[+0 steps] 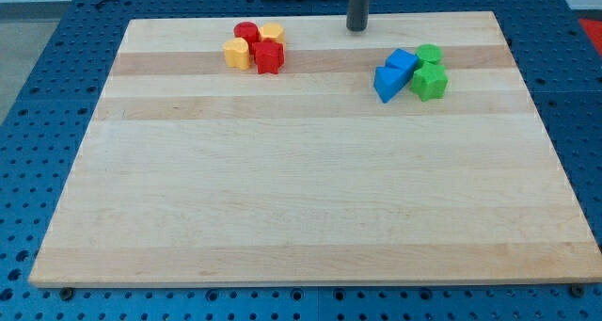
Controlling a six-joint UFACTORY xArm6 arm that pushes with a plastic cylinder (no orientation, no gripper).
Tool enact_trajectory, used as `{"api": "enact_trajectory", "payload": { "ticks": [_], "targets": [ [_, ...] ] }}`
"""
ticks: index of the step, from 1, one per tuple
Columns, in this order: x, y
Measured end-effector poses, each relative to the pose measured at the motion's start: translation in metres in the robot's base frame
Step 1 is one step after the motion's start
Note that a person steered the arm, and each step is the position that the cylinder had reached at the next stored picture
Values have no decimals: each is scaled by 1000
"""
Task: Nudge the green circle along with green star a bit down
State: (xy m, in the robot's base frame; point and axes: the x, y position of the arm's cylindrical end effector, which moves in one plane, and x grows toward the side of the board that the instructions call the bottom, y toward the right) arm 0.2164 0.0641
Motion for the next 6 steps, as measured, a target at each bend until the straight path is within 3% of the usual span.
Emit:
{"api": "enact_trajectory", "payload": {
  "ticks": [2, 3, 4, 5, 6],
  "targets": [
    [4, 17],
    [6, 89],
    [30, 117],
    [70, 113],
    [81, 112]
  ]
}}
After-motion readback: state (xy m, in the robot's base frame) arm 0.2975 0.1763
